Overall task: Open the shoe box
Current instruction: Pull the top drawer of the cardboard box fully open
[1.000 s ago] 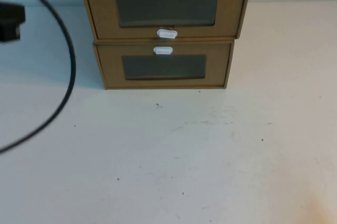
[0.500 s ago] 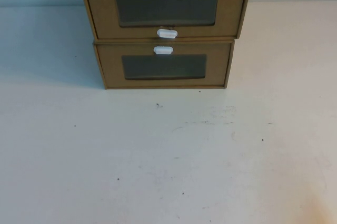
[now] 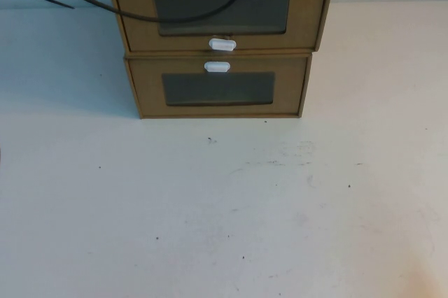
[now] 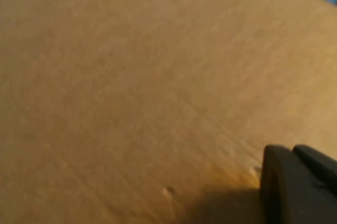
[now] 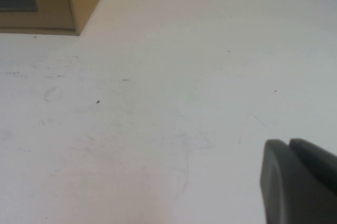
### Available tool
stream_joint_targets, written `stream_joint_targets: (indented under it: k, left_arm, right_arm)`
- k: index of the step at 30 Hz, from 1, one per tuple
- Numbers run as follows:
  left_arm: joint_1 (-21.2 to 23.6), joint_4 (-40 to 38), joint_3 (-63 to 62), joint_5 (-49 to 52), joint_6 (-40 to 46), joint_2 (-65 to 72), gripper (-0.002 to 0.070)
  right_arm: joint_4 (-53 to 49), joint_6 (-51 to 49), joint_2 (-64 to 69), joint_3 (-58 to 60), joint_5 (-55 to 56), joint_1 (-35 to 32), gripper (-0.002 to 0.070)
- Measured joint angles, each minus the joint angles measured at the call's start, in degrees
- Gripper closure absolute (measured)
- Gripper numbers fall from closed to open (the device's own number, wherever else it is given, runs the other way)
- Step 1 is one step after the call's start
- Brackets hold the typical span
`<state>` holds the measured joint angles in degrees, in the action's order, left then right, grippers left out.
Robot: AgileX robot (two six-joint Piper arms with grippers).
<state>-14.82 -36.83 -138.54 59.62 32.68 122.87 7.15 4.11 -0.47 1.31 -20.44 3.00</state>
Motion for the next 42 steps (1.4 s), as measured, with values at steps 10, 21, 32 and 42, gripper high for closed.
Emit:
stream_joint_targets:
  k: [10,21,32,42]
  left_arm:
    - [-0.1,0.1,-0.4,-1.0,0.2,1.3,0.0680]
    - [-0.5,0.6,-0.4,-1.0,0.2,1.3,0.0680]
    - [-0.5,0.6,-0.5,-1.0,0.2,1.3,0.0680]
    - [-0.6,0.8,-0.5,-0.9,0.2,1.3,0.0680]
  right_arm:
    - [0.0,0.0,0.0,0.0,0.0,0.0,0.0689]
    - [0.0,0.0,0.0,0.0,0.0,0.0,0.0689]
    - [9.2,0.0,0.0,0.0,8.9,0.0,0.0690]
    - [27.5,0.0,0.0,0.0,16.3,0.0,0.0690]
